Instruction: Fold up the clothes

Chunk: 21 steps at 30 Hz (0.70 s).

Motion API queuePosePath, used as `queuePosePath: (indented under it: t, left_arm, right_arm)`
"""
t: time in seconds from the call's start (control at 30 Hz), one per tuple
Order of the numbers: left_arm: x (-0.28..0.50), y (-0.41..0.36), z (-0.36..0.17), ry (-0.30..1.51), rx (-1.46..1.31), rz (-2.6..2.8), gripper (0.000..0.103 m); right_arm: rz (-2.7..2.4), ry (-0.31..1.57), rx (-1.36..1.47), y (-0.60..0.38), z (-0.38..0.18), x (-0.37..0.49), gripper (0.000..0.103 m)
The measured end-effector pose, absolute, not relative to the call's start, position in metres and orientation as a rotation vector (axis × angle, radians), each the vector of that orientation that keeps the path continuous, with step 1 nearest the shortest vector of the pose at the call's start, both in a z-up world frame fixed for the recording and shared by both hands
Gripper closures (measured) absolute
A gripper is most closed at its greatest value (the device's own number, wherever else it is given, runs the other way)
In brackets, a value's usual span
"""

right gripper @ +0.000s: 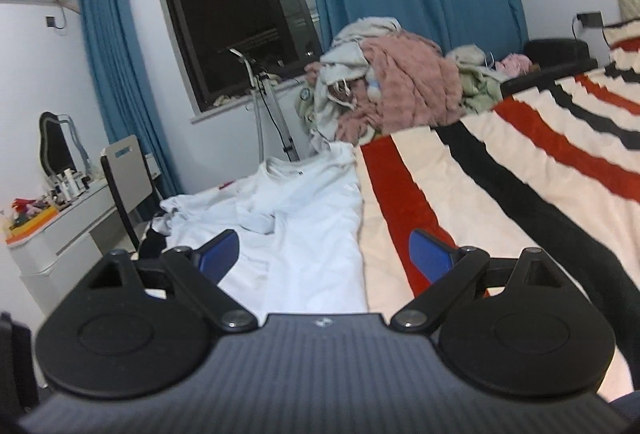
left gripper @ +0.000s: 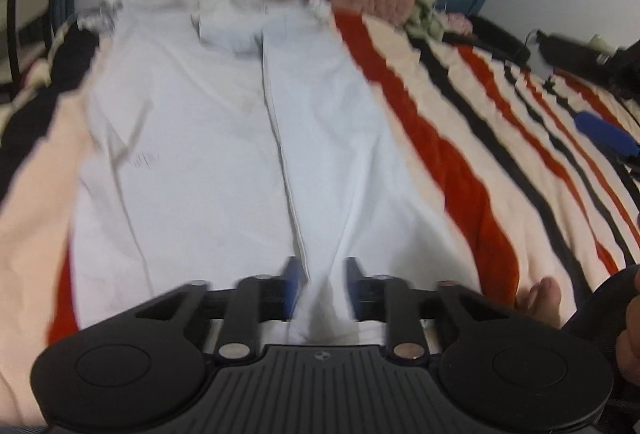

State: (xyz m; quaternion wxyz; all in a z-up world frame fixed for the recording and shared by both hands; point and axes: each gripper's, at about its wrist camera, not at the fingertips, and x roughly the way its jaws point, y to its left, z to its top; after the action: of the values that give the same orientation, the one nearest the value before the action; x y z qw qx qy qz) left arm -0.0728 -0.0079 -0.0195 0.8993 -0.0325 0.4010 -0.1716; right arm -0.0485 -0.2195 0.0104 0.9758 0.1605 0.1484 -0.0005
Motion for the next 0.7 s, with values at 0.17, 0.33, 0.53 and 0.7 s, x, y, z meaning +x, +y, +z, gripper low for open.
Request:
queuePosePath:
  t: [0.17, 0.33, 0.53, 0.7]
  left_arm:
    - [-0.081, -0.002, 0.034, 0.680, -0.029, -0.289, 0.011]
    - [-0.087, -0.002, 0.090, 0.563, 0.018, -0.229, 0.002]
    - [-0.074, -0.006, 0.149, 0.524, -0.064, -0.193, 0.001]
    - [-0.048, -0.013, 0.153, 0.523, -0.059, -0.185, 0.000]
  right_arm:
    - [0.018, 0.279, 0.351, -0.215, 0.037, -0.067, 0.010]
    - [0.090, 0.245, 0.351, -0.205, 0.080, -0.091, 0.010]
    - [0.068, 0.172, 0.293, -0.190, 0.138, -0.117, 0.010]
    - [0.079, 0.131, 0.239, -0.182, 0.161, -0.120, 0.010]
